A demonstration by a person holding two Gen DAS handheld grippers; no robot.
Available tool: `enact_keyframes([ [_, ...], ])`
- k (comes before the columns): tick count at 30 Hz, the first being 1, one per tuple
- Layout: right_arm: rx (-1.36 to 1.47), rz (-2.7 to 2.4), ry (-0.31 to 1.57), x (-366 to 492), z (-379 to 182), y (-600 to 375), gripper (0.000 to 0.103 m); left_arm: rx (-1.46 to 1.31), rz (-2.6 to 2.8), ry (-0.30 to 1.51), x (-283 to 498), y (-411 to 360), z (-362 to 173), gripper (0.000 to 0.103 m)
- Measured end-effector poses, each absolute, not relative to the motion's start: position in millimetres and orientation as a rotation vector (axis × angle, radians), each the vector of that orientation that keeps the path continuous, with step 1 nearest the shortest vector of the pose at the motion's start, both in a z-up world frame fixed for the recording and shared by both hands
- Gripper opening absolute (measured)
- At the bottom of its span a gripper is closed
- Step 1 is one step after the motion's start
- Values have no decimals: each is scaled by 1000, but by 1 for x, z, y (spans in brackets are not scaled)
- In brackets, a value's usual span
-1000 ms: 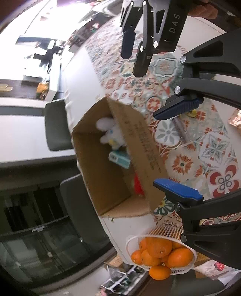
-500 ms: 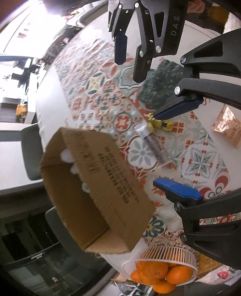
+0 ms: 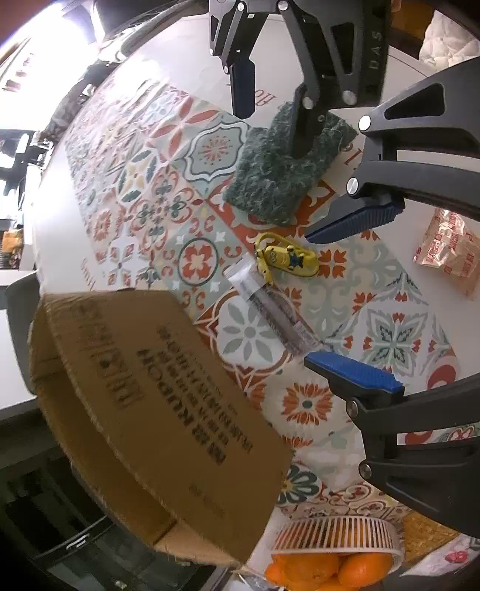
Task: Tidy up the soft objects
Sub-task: 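Move the right tool to the green knit glove while the left tool approaches the yellow minion keychain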
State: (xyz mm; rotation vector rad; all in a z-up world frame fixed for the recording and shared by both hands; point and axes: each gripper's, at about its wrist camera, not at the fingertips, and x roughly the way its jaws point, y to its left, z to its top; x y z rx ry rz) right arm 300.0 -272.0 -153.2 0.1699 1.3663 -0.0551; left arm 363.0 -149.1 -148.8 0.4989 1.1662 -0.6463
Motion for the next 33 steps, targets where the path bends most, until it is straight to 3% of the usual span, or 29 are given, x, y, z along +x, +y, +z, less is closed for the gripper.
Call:
enact_keyframes([
  [6, 169, -57, 1405, 296, -169, -277, 74, 505, -692, 1219, 367, -161, -169, 56],
  [14, 145, -55, 1451, 295, -189, -284, 75, 518, -729, 1258, 365, -175, -190, 55],
  [33, 194, -30, 1456, 300, -220, -296, 77, 521, -693, 1281, 375, -204, -228, 41],
])
